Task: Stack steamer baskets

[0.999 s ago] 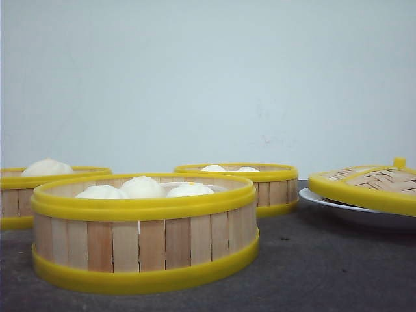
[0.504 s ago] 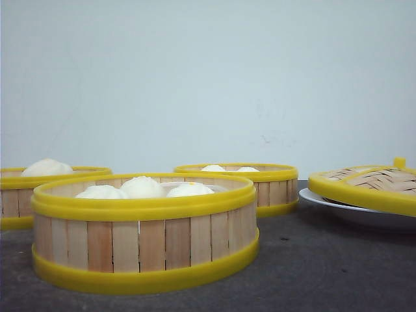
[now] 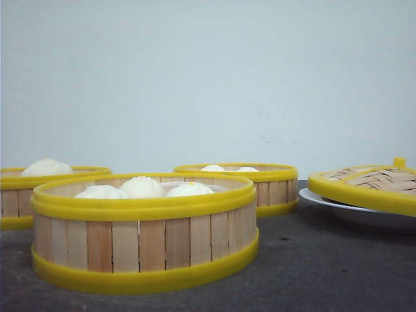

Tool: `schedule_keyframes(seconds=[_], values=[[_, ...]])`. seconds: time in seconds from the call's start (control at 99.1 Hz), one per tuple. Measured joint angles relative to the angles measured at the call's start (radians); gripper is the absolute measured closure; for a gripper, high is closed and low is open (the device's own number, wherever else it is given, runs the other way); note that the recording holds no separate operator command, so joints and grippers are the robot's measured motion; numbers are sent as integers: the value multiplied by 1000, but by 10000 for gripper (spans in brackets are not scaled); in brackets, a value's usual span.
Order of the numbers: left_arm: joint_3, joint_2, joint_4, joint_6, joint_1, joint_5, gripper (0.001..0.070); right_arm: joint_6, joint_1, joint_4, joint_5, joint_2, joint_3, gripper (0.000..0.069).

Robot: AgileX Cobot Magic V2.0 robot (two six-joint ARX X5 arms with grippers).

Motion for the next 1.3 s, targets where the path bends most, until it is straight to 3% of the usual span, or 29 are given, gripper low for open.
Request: schedule_keyframes(seconds=[0.192,0.373,0.666,0.837,0.908,0.999,1.089,1.301], values=[[40,58,-14,-44,0,-2,685,96,0,-1,5,30,53,682],[244,231,-14,-63,0,-16,685,104,0,-21,-4,189,255,682],[732,589,-196,2,0,-16,685,-109,0,-335,-102,573,751,682],[803,650,-225,49,0,-16,675,-195,31,-450,-130,694,903,678],[801,658,-240,67,-2,-16,600,-207,48,-459,-131,701,906,613],[801,669,-238,92,-7,-15,421,-211,69,-462,-134,702,906,397],[801,668,-229,106,-18,6,331,-210,87,-463,-153,708,909,259],[801,685,-224,108,-44,68,305,-173,118,-467,-240,801,995,216]])
